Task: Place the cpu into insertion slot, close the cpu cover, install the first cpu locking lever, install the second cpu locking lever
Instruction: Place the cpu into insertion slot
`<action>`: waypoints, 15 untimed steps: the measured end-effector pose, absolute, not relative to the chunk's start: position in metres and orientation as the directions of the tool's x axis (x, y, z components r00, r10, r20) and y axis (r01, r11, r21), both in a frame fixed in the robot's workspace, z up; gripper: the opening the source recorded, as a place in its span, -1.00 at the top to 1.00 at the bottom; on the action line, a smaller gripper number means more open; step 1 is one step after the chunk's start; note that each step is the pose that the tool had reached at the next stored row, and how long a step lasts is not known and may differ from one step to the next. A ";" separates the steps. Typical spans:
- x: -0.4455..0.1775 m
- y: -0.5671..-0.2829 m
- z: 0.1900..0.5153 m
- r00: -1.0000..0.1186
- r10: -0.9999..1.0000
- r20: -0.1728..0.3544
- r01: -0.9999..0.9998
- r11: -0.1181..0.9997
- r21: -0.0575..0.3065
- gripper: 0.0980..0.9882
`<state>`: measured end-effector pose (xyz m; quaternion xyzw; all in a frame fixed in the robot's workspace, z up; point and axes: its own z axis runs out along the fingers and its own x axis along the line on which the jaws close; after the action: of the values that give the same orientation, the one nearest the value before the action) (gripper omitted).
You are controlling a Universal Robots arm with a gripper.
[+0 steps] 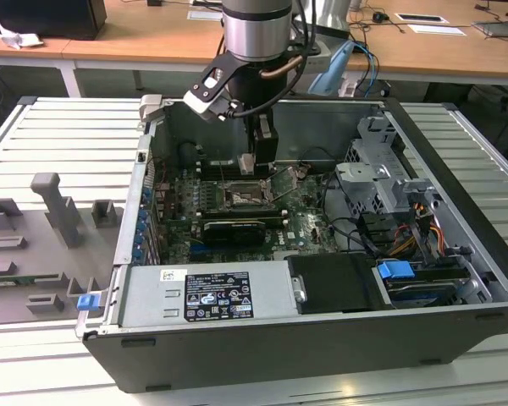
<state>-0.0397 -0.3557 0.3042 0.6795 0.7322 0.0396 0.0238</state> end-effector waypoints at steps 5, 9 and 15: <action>-0.040 -0.356 0.302 -0.075 0.997 0.019 0.993 0.073 0.090 0.03; -0.040 -0.356 0.300 -0.075 0.997 0.019 0.993 0.073 0.090 0.03; -0.040 -0.356 0.297 -0.075 0.997 0.019 0.993 0.073 0.090 0.03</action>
<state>-0.0397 -0.3558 0.2970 0.6795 0.7322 0.0397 0.0237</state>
